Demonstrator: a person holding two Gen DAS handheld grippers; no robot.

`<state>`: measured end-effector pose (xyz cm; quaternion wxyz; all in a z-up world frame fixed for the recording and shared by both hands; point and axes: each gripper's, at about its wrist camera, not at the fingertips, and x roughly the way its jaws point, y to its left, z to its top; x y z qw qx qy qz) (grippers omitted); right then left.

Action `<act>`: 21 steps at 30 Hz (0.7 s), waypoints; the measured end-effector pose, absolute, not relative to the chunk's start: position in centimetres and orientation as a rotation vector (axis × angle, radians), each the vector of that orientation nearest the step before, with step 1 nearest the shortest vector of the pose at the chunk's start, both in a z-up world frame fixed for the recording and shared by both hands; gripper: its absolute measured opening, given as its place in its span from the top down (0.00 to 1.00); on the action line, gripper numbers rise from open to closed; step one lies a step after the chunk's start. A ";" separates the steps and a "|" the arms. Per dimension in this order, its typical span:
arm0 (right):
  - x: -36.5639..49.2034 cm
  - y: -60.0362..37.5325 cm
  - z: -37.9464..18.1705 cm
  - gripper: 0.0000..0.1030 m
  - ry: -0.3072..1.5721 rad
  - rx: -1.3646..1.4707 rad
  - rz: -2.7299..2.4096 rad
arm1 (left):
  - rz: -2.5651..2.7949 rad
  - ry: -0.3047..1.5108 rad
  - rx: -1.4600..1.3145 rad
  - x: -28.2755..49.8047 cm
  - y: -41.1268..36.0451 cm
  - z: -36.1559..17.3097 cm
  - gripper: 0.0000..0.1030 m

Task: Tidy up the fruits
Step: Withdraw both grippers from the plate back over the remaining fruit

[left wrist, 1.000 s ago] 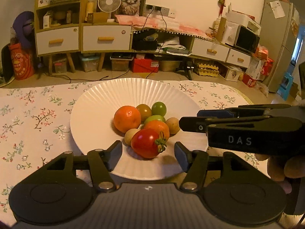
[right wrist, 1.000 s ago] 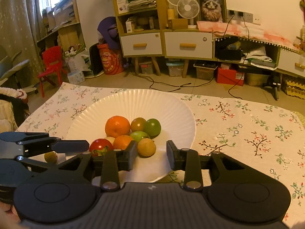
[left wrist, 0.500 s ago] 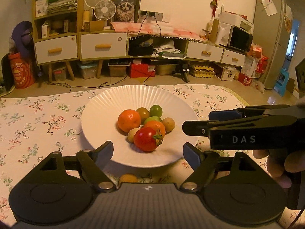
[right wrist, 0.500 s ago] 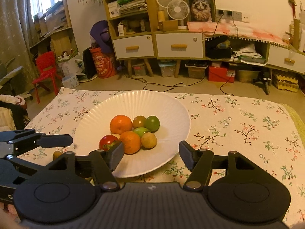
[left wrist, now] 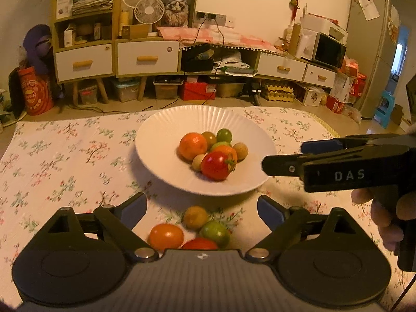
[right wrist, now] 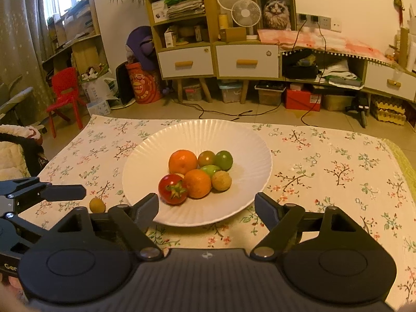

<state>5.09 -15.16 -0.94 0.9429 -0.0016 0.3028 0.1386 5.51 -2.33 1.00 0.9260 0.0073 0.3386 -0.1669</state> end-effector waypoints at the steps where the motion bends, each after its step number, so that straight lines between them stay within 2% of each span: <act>1: 4.8 -15.0 -1.0 0.21 0.617 -0.008 0.278 | -0.338 0.701 0.009 5.3 -2.1 0.8 0.08; 11: 2.9 -14.6 -2.4 0.10 0.631 -0.045 0.269 | -0.275 0.747 -0.010 3.9 0.7 -0.1 0.01; 17: 1.8 -14.4 -2.6 0.04 0.628 -0.061 0.263 | -0.250 0.783 -0.019 3.3 2.4 -1.0 0.01; 21: 1.4 -14.0 -3.1 0.03 0.642 -0.095 0.265 | -0.240 0.812 -0.034 2.9 3.3 -1.6 0.01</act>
